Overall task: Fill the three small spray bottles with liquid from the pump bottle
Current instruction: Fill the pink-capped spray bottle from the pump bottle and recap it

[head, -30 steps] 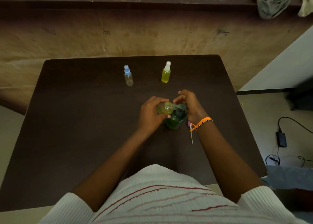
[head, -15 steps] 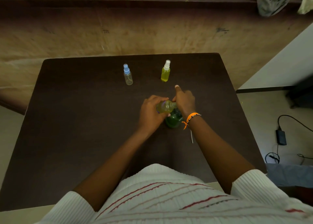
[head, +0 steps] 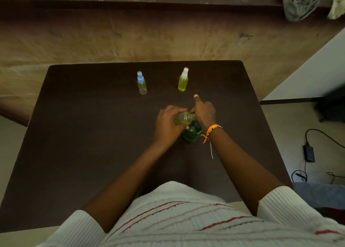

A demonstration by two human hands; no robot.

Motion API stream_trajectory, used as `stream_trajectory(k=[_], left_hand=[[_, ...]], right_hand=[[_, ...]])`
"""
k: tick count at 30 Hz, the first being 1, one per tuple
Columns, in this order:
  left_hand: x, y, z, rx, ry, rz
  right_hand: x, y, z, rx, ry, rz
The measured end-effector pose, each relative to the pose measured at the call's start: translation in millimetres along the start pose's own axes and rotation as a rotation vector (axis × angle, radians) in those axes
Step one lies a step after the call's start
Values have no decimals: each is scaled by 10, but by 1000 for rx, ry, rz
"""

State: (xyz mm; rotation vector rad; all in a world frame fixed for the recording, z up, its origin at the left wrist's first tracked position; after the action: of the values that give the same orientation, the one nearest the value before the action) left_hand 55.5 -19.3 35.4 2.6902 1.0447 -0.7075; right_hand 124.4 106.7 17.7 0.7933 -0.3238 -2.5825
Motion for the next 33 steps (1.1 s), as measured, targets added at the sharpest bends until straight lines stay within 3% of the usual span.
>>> stream_trajectory(k=[5, 10, 16, 22, 28, 33], left_hand=[[7, -3, 27, -6, 1, 1], [-26, 6, -16, 17, 9, -6], [13, -17, 20, 2, -3, -9], [20, -15, 52, -4, 2, -9], [2, -2, 41, -2, 28, 0], [8, 8, 33, -2, 37, -3]], right_hand=[[16, -1, -7, -8, 18, 7], [59, -22, 42, 104, -101, 221], [2, 10, 19, 1, 71, 59], [6, 58, 69, -32, 116, 33], [-4, 91, 95, 47, 37, 182], [-4, 108, 104, 75, 123, 233]])
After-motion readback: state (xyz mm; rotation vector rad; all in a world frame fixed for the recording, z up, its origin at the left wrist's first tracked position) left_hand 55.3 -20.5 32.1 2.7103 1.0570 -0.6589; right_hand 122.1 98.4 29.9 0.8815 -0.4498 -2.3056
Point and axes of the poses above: each hand's wrist, its own y-axis away from the middle knuckle, its own x-axis out of the palm, z = x × y, the point moved 3 cm from there along -y, towards the middle knuckle, and after that the axes turned 7 degrees about -x, right-handed, at the moved point
